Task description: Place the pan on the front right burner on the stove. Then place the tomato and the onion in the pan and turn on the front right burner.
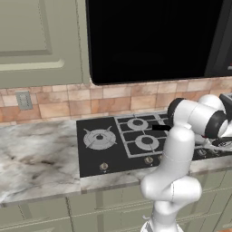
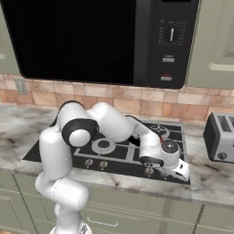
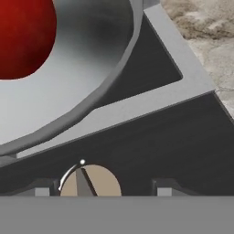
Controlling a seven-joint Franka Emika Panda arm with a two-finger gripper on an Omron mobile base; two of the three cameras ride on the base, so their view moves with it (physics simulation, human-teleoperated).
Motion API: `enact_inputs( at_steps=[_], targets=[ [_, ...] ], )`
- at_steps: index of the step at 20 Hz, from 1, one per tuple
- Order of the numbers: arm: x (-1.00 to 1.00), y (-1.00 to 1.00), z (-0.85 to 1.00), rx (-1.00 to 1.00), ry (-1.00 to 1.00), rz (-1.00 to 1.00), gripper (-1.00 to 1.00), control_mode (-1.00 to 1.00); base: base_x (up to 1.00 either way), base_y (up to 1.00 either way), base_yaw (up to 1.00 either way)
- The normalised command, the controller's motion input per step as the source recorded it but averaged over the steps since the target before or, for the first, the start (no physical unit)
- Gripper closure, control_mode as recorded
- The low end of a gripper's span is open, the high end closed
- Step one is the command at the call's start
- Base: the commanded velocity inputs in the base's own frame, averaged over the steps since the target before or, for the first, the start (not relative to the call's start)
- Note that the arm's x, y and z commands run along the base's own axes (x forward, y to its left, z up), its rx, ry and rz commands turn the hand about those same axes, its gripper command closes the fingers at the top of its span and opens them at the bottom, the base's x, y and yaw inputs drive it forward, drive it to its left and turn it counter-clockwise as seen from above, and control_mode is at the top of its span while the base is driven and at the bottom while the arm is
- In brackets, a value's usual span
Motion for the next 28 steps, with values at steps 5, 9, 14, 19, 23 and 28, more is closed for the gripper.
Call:
enact_inputs(
  at_steps=[5, 9, 14, 19, 23, 28],
  targets=[
    [0.0, 0.05, 0.0, 0.0, -0.08, -0.03, 1.0, -1.0, 0.0, 0.0, 0.0],
    [0.05, 0.19, 0.0, -0.04, -0.03, -0.02, 1.0, -1.0, 0.0, 0.0, 0.0],
    [0.29, 0.37, 0.0, -0.07, 0.0, 0.0, 1.0, -1.0, 0.0, 0.0, 0.0],
    [0.35, 0.37, 0.0, -0.08, 0.01, 0.0, 1.0, -1.0, 0.0, 0.0, 0.0],
    [0.46, 0.04, 0.0, -0.05, 0.04, 0.05, 1.0, -1.0, 0.0, 0.0, 0.0],
    [0.35, -0.01, -0.04, -0.08, 0.09, 0.19, 1.0, -1.0, 0.0, 0.0, 0.0]
  ],
)
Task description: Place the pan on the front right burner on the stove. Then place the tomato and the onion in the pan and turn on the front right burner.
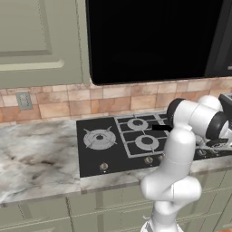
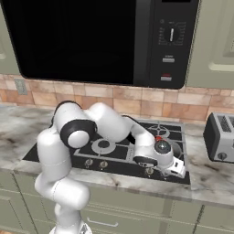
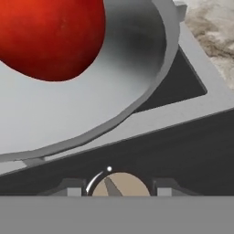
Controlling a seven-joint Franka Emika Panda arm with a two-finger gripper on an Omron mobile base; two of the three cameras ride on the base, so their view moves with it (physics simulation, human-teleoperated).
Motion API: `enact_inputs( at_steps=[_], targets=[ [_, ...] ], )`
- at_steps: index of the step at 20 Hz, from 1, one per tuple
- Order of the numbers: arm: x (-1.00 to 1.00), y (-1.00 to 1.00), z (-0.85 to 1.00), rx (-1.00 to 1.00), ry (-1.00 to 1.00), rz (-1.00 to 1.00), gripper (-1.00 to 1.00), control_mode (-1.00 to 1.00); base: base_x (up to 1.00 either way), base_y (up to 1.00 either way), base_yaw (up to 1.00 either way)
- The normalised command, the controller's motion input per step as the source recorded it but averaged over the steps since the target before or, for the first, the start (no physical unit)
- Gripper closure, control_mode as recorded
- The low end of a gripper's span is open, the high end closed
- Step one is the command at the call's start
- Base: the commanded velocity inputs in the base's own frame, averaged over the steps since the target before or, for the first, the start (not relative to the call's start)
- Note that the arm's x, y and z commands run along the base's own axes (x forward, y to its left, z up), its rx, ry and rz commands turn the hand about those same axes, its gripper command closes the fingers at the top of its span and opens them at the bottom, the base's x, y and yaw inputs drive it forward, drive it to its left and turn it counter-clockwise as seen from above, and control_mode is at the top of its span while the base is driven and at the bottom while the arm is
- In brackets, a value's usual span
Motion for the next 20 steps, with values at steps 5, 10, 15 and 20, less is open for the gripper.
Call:
enact_inputs(
  at_steps=[5, 10, 15, 20],
  targets=[
    [0.14, 0.0, -0.23, -0.13, 0.04, 0.26, 1.0, -1.0, 0.0, 0.0, 0.0],
    [0.32, 0.0, -0.51, -0.15, 0.06, 0.43, 1.0, -1.0, 0.0, 0.0, 0.0],
    [0.21, 0.0, -0.56, -0.17, 0.05, 0.44, 1.0, -1.0, 0.0, 0.0, 0.0],
    [0.02, 0.0, -0.45, -0.19, 0.1, 0.42, 1.0, -1.0, 0.0, 0.0, 0.0]
  ],
)
